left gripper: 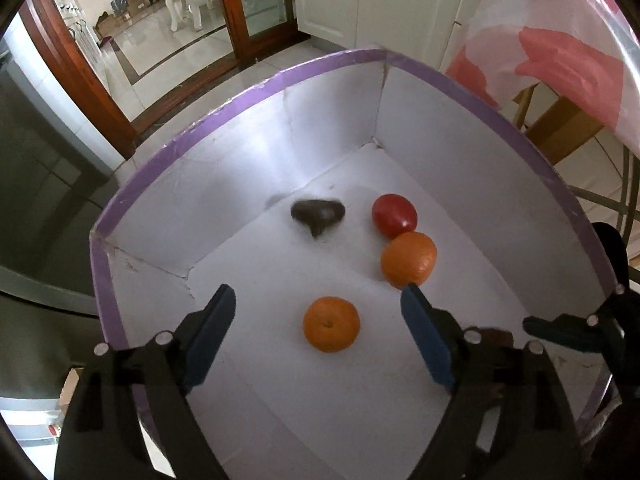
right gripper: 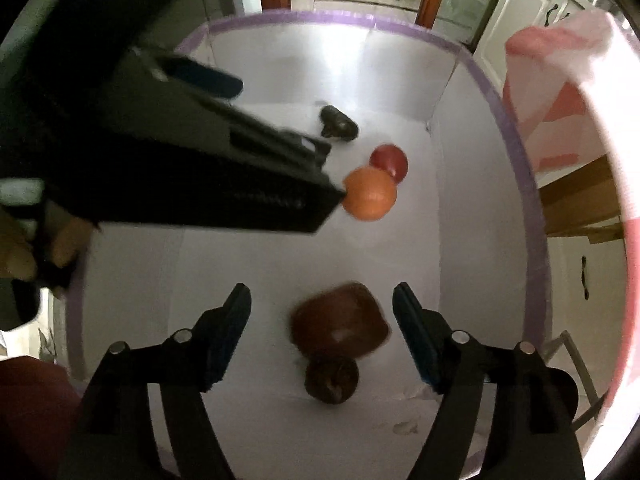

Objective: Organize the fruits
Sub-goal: 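Move both open tools back over the fruit cluster on the table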

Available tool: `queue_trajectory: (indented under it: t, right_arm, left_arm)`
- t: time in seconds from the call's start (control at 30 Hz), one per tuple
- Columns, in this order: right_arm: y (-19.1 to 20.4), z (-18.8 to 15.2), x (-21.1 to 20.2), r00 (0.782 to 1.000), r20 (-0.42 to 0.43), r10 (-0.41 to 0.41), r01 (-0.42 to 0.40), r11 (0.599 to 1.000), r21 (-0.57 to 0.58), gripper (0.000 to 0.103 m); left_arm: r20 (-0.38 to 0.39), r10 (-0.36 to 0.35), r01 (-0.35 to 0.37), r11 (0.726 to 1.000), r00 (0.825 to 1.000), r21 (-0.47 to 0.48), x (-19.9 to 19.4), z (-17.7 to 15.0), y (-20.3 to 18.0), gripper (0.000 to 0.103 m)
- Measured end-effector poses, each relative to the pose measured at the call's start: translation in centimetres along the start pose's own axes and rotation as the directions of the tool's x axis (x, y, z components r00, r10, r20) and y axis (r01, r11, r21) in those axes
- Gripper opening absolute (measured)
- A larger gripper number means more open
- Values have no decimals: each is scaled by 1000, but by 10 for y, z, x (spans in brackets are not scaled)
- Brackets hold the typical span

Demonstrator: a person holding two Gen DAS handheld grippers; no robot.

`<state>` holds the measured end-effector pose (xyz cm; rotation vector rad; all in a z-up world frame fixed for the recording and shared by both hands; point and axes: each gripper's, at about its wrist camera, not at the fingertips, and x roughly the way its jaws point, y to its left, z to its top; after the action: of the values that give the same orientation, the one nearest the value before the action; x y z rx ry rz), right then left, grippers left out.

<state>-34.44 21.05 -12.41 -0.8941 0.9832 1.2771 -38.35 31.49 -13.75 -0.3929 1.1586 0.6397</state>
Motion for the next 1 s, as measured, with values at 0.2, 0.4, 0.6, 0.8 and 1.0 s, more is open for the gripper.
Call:
queue_trajectory:
  t: [0.2, 0.4, 0.6, 0.8, 1.0]
  right_arm:
    - [1, -1, -9, 1000, 19, -2, 1, 1000, 11, 73]
    - [1, -4, -28, 998, 69, 5, -7, 999, 34, 75]
    - [-7, -7, -67, 985, 174, 13, -27, 997, 79, 76]
    - [-25, -13, -115, 953, 302, -3, -35, 992, 122, 82]
    - [-46, -28, -168, 897, 438, -53, -24, 985, 169, 88]
  left_arm:
    - [11, 14, -14, 1000, 1000, 14, -8, 3, -4, 91]
    - [33, 37, -39, 998, 999, 41, -21, 9, -9, 92]
    - [80, 65, -70, 995, 995, 64, -43, 23, -16, 93]
    - [167, 110, -124, 989, 980, 77, -81, 48, -31, 97]
    - [260, 83, -119, 985, 962, 126, -124, 76, -63, 98]
